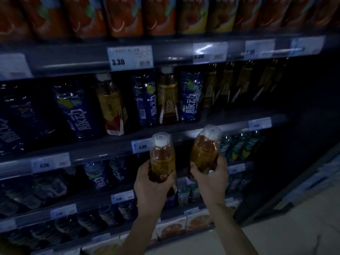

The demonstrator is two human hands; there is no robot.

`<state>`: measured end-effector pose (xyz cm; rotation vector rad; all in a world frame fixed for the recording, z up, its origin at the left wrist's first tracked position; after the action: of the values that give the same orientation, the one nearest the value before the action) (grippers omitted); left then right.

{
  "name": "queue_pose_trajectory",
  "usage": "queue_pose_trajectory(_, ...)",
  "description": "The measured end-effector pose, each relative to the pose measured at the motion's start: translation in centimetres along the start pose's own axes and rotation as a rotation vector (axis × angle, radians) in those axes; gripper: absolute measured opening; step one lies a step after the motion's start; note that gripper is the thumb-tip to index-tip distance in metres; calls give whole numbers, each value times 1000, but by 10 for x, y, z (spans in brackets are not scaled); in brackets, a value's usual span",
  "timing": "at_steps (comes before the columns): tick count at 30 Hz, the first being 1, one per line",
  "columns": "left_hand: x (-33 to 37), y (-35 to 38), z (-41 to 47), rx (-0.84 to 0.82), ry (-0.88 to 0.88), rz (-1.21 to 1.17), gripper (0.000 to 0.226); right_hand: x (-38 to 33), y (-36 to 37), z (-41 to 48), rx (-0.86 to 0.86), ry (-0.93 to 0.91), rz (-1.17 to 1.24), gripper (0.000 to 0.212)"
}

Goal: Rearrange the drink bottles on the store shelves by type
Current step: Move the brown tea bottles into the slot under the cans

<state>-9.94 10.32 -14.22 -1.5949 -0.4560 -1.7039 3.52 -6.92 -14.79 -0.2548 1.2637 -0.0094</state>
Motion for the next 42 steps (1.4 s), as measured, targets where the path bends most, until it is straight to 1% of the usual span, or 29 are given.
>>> queue_pose_trajectory(2, 21, 6, 7, -13, 35, 8, 65, -8, -12, 7, 3, 1, 4, 65)
queue_pose_trajectory(5, 50, 19, 17, -22, 75, 16, 57, -21, -30, 20, 16, -4, 33, 63)
queue_pose_trajectory(7, 67, 31, 22, -15, 94, 27, 56, -31, -45, 31, 30, -15, 44, 62)
queue_pose_trajectory(12, 103, 64, 33, -3, 133, 80, 62, -43, -80, 60, 29, -11, 75, 62)
queue_pose_trajectory(16, 124, 98, 42, -24, 144, 78, 71, -50, -109, 85, 27, -36, 76, 60)
queue_pose_trajectory(20, 145, 130, 50, -7, 167, 101, 67, -52, -134, 113, 5, -33, 64, 59)
queue_pose_trajectory(22, 153, 144, 53, 12, 167, 108, 69, -51, -144, 128, -9, -26, 71, 58)
queue_pose_trajectory(25, 163, 160, 60, 34, 166, 112, 73, -53, -153, 149, -36, -26, 66, 59)
queue_pose_trajectory(29, 175, 177, 73, 50, 168, 111, 71, -54, -159, 177, -79, -27, 77, 58)
queue_pose_trajectory(34, 185, 190, 93, 89, 149, 94, 67, -52, -158, 210, -128, -39, 76, 68)
queue_pose_trajectory(39, 185, 202, 111, 159, 110, 104, 56, -49, -151, 239, -151, -44, 28, 57)
queue_pose_trajectory(41, 182, 206, 120, 173, 83, 112, 59, -47, -147, 248, -176, -51, -4, 59)
queue_pose_trajectory(42, 180, 207, 124, 182, 69, 115, 66, -46, -145, 253, -183, -57, -23, 59)
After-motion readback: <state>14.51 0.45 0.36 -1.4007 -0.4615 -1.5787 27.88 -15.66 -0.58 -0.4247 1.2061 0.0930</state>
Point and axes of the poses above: each hand's wrist, its own z-axis towards the middle knuckle, its own y-axis out of the palm, x = y × z, the point moved 7 cm from there along z, towards the middle knuckle, and after that the axes turned 7 degrees about -x, right-handed, at the moved point
